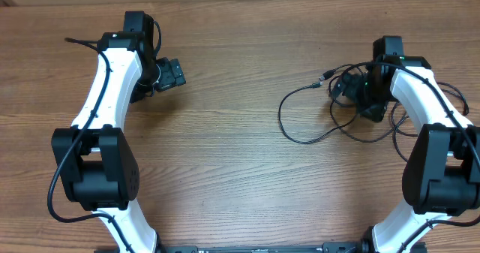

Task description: Untangle cables

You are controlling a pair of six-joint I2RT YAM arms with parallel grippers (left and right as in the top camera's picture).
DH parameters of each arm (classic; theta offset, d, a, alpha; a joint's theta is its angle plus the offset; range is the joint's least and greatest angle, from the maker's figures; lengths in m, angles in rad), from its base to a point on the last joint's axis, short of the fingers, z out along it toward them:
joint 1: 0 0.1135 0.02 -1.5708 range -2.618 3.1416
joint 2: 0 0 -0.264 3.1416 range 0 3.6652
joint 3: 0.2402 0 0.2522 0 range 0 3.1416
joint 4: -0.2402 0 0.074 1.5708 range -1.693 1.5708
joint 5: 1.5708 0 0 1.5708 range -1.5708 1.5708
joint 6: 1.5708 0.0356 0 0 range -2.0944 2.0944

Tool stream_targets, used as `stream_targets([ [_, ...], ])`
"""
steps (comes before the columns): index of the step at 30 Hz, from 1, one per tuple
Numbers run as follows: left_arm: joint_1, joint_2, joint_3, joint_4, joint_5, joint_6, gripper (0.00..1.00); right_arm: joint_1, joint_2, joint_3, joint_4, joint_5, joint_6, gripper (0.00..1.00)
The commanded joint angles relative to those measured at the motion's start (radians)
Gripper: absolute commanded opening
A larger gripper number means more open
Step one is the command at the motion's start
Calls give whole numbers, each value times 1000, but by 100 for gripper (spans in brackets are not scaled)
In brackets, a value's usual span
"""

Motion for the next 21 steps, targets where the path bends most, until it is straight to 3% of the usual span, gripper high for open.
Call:
stream_targets([
  [1,-7,-1,7,0,-9,12,99,-2,-19,0,78,-14,-29,100],
  [10,-7,-1,7,0,-9,12,99,-2,-19,0,257,51,-28,100],
  [15,-7,-2,7,0,-9,12,100,-2,-19,0,232,295,2,100],
  [21,-7,-2,7,0,-9,12,100,-2,-19,0,179,337,29,100],
])
